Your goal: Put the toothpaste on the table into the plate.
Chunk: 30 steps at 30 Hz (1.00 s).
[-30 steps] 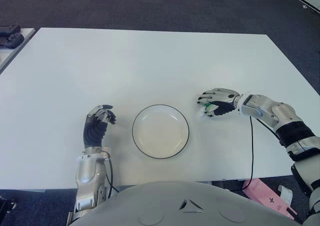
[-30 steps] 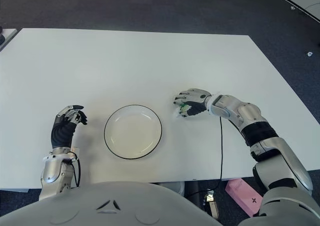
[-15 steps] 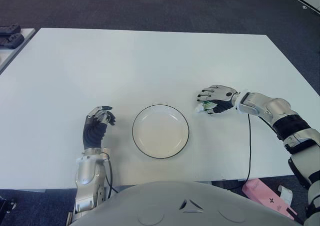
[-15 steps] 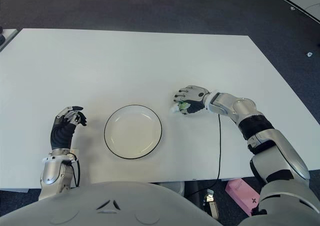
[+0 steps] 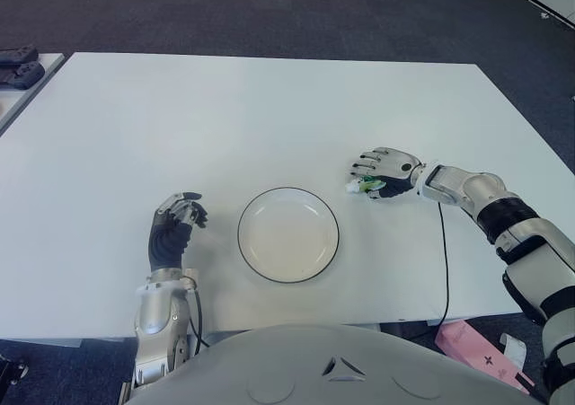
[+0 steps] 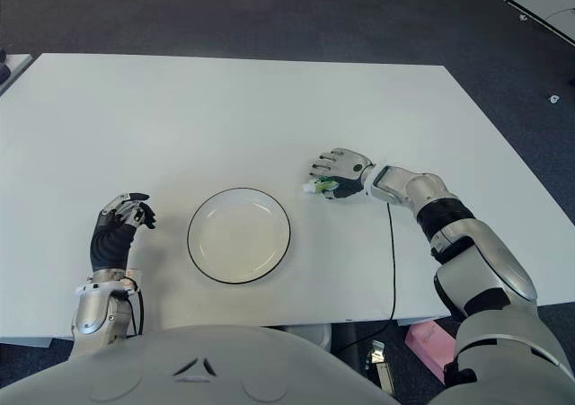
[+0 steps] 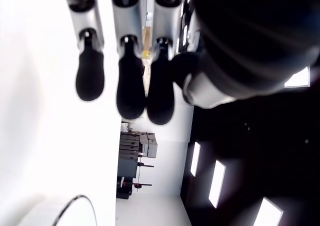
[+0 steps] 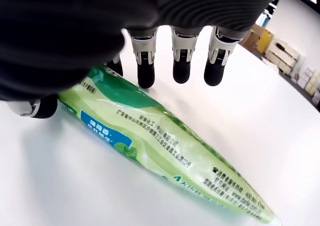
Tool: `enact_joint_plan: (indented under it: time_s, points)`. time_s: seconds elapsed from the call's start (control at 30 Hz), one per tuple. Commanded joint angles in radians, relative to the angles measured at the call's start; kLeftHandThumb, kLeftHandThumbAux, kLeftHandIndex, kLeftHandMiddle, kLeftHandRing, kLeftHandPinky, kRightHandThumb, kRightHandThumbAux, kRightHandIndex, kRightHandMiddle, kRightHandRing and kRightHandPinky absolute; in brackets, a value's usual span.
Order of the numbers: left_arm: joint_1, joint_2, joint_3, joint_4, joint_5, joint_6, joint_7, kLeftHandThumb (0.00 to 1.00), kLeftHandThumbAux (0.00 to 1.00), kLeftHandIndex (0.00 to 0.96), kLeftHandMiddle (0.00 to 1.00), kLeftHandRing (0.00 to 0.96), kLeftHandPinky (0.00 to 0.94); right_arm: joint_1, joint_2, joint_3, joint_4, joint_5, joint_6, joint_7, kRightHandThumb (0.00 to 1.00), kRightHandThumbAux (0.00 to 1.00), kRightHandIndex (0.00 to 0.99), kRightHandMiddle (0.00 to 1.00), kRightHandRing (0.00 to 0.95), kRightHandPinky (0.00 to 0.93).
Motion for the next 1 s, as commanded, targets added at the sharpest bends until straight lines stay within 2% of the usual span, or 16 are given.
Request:
enact_joint_plan:
  time_s: [0.03,0.23,0.5,0.8,1.0]
  points:
    - [0.010,-0.006,-0.010,-0.006,-0.011,-0.002,-0.004,0.705,0.718,0.438,0.637,0.643,0.642,0.033,0.043,0.074,0.110,-0.062,0.050,-0.027,0.585,0.168,0.000,0.000,0.000,0.000]
    - [0.019,-0.010,-0.009,-0.017,-0.012,0.010,0.002,0.707,0.717,0.438,0.636,0.636,0.630,0.024,0.064,0.105,0.181,-0.053,0.067,-0.115,0.605,0.180,0.000,0.000,0.000,0.000]
    - [0.022,-0.008,-0.004,-0.014,-0.015,0.000,-0.001,0.706,0.717,0.438,0.640,0.637,0.632,0.032,0.082,0.115,0.245,-0.017,0.069,-0.209,0.611,0.194,0.000,0.000,0.000,0.000]
    - [0.021,-0.013,-0.001,-0.005,-0.014,-0.012,0.000,0.705,0.717,0.438,0.641,0.638,0.623,0.056,0.106,0.116,0.286,0.019,0.079,-0.260,0.611,0.207,0.010,0.000,0.000,0.000]
    - [0.026,-0.008,-0.005,-0.002,-0.013,-0.026,-0.009,0.704,0.717,0.439,0.637,0.631,0.616,0.103,0.125,0.106,0.290,0.061,0.104,-0.268,0.610,0.211,0.035,0.000,0.000,0.000]
